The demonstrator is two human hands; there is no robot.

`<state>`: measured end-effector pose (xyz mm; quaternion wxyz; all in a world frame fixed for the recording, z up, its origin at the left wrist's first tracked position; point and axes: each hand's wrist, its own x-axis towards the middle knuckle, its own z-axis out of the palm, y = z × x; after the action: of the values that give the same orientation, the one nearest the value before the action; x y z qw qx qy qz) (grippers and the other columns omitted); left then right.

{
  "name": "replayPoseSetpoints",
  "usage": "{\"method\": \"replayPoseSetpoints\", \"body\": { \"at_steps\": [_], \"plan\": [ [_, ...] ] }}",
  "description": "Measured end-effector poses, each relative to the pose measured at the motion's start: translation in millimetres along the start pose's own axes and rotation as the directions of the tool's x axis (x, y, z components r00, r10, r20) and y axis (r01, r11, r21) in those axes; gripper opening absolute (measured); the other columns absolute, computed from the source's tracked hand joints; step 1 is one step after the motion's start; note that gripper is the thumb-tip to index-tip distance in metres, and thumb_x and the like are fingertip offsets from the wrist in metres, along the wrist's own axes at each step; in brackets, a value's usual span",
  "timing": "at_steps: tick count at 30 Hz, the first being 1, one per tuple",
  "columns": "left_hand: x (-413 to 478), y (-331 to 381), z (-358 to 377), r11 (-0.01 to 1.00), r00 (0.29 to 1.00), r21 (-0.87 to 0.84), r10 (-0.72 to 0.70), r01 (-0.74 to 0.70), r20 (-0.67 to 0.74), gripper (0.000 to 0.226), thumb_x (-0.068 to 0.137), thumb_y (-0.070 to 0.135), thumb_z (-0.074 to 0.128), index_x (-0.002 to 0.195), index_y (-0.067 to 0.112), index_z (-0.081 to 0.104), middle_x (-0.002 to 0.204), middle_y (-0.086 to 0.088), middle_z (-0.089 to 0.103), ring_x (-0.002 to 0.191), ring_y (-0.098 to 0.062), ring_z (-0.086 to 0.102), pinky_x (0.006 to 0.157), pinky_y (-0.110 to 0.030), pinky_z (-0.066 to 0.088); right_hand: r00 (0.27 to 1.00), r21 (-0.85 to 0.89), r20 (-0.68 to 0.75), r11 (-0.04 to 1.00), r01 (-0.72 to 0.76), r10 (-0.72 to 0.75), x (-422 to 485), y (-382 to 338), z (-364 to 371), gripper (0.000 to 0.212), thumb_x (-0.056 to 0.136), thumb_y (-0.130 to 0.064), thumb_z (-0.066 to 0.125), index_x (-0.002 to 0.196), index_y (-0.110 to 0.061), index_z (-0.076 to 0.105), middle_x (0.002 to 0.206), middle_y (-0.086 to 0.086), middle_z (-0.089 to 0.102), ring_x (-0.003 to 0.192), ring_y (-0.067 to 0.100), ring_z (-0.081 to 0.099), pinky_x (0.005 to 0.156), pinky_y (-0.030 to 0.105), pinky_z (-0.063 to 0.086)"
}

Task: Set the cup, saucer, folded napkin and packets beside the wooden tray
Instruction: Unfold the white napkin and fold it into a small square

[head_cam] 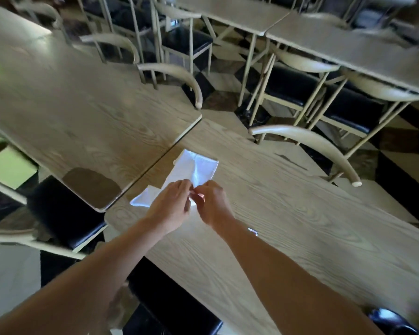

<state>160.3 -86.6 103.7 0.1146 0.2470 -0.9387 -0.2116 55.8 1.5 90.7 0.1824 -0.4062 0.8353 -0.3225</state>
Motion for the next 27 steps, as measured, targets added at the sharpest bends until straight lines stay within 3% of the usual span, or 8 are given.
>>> {"method": "replayPoseSetpoints", "body": {
  "at_steps": [5,8,12,16,20,23,27],
  "plan": [
    [12.6,53.1,-72.9,0.996,0.984,-0.021,0.082,-0.086,-0.16,0.013,0.08,0.0,0.053,0.087,0.007,0.062,0.089,-0.013,0.062,0.082,-0.034,0.062,0.066,-0.036,0.045,0.987,-0.089,-0.098,0.989,0.118,-0.127,-14.2,-51.0,-79.9,0.016,0.092,-0.022,0.058,0.089,-0.013,0.072,0.099,0.012,0.059,0.087,0.036,0.062,0.072,0.043,0.054],
    [16.0,95.2,-114.7,0.988,0.952,0.013,0.151,-0.153,-0.266,0.01,0.084,0.002,0.051,0.089,0.007,0.059,0.091,-0.015,0.061,0.083,-0.036,0.059,0.069,-0.04,0.047,0.957,-0.187,-0.183,0.963,0.192,-0.227,-33.1,-82.1,-135.2,0.013,0.088,-0.012,0.056,0.086,-0.01,0.068,0.098,0.013,0.06,0.085,0.036,0.062,0.068,0.042,0.053],
    [11.7,154.5,-163.2,0.97,0.88,0.044,0.234,-0.238,-0.414,0.012,0.087,0.01,0.047,0.091,0.01,0.058,0.087,-0.014,0.064,0.081,-0.036,0.06,0.069,-0.041,0.048,0.901,-0.194,-0.333,0.955,0.223,-0.278,-70.8,-108.2,-197.4,0.008,0.077,0.0,0.054,0.078,-0.006,0.059,0.084,0.016,0.063,0.075,0.036,0.058,0.056,0.035,0.041],
    [-4.1,217.8,-203.9,0.932,0.756,0.049,0.321,-0.358,-0.57,0.016,0.089,0.007,0.042,0.094,0.007,0.058,0.09,-0.013,0.065,0.082,-0.03,0.058,0.074,-0.035,0.044,0.877,-0.14,-0.428,0.975,0.173,-0.217,-111.0,-112.0,-242.4,0.026,0.073,0.0,0.052,0.06,-0.017,0.037,0.056,-0.002,0.042,0.056,0.026,0.039,0.051,0.031,0.028],
    [-26.4,260.0,-224.0,0.921,0.676,-0.064,0.233,-0.384,-0.699,0.018,0.091,0.005,0.041,0.094,0.002,0.059,0.082,-0.005,0.06,0.073,-0.019,0.05,0.067,-0.026,0.035,0.898,-0.061,-0.429,0.995,0.08,-0.098,-156.1,-84.9,-266.8,0.011,0.082,-0.004,0.053,0.075,-0.013,0.054,0.065,0.001,0.05,0.063,0.025,0.042,0.058,0.027,0.028],
    [-39.0,264.3,-220.5,0.93,0.682,-0.115,0.168,-0.349,-0.712,0.019,0.091,0.006,0.041,0.095,0.002,0.059,0.08,-0.002,0.057,0.072,-0.017,0.047,0.065,-0.023,0.03,0.92,-0.079,-0.391,0.996,-0.036,0.002,-191.4,-42.6,-271.7,0.008,0.086,-0.013,0.058,0.084,-0.007,0.063,0.071,0.008,0.059,0.068,0.027,0.05,0.06,0.028,0.032],
    [-42.3,245.6,-195.1,0.953,0.76,-0.206,0.038,-0.223,-0.649,0.019,0.091,0.009,0.044,0.095,0.005,0.062,0.088,-0.016,0.068,0.08,-0.031,0.06,0.068,-0.034,0.042,0.911,-0.1,-0.372,0.968,-0.229,0.177,-231.3,16.2,-283.2,0.016,0.09,-0.022,0.061,0.08,-0.01,0.066,0.073,0.009,0.062,0.073,0.029,0.056,0.063,0.032,0.04]
  ]
}}
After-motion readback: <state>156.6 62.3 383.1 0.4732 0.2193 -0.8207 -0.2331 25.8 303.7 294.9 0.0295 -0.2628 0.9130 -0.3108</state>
